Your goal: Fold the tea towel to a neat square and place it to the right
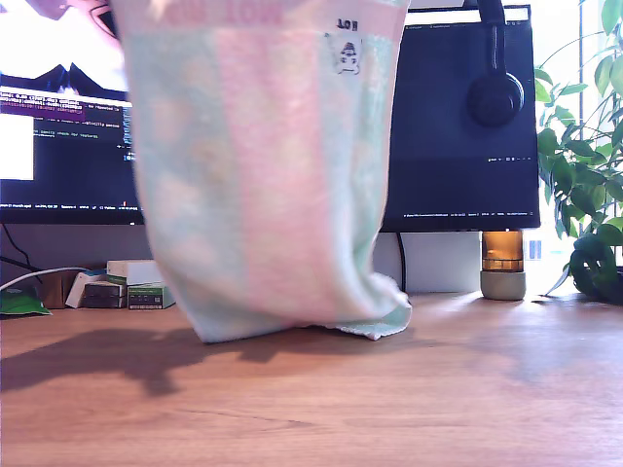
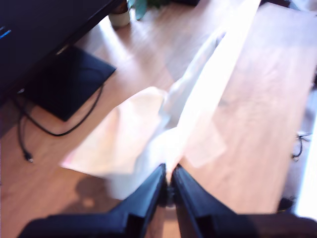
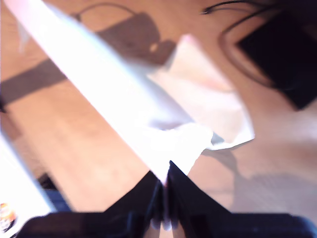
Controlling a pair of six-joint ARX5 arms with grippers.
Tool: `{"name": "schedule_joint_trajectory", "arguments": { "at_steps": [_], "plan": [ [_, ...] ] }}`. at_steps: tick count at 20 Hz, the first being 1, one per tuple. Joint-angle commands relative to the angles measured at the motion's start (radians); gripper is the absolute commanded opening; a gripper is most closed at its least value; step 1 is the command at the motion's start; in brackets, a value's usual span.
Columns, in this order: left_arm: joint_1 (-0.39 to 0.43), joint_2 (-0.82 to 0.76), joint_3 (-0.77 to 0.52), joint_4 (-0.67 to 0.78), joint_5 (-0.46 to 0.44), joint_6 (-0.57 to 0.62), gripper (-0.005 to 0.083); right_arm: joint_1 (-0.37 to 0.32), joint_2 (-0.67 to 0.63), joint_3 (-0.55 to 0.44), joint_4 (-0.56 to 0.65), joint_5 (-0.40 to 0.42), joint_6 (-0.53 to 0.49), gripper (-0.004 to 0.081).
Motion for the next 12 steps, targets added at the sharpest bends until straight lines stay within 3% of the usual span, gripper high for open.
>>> {"name": "schedule_joint_trajectory", "arguments": {
  "at_steps": [1,6,12],
  "plan": [
    [0.009,-0.037,-0.122,0.002,-0.013,-0.013,-0.0023,0.011,-0.082,-0.143,0.003,0.017,0.027,-0.0011],
    [-0.027,-0.213,-0.354,0.035,0.005,-0.089,-0.0023,0.039,-0.301,-0.473,0.074,0.008,0.119,-0.0012],
    [-0.113,-0.265,-0.492,0.01,0.059,-0.149,-0.0023,0.084,-0.415,-0.711,0.106,-0.066,0.198,-0.0011]
  ]
}}
